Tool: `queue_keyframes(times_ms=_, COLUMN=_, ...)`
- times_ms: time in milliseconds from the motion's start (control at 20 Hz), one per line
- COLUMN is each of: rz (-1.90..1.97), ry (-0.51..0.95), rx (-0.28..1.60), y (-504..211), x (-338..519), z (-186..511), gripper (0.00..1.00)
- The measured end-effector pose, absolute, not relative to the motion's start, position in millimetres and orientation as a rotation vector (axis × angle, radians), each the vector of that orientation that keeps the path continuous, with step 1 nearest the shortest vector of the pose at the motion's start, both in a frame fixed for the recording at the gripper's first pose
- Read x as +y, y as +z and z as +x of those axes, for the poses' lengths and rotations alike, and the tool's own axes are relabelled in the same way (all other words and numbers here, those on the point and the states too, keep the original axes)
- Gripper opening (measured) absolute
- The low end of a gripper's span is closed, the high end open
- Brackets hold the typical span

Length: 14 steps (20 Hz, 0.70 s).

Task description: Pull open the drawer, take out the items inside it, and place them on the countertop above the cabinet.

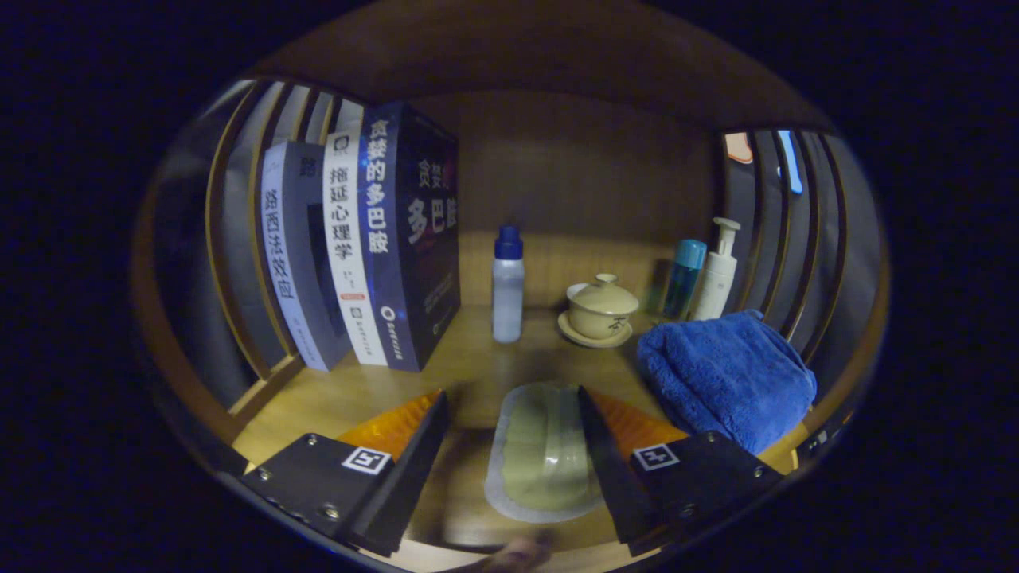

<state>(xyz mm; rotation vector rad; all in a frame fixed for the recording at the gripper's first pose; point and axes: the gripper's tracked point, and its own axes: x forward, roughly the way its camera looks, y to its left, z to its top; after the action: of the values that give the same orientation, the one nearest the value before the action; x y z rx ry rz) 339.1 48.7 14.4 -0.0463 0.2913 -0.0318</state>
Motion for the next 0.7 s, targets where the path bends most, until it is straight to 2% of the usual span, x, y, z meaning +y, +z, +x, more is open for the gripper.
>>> queue_keyframes(times_ms=400, rz=-0.003, ry=-0.048, rx=0.117, y=105, x=48, z=280, gripper=0.97)
queue_keyframes(times_ms=700, rz=-0.012, ry=-0.110, rx=0.067, y=134, x=39, z=209, gripper=0.97)
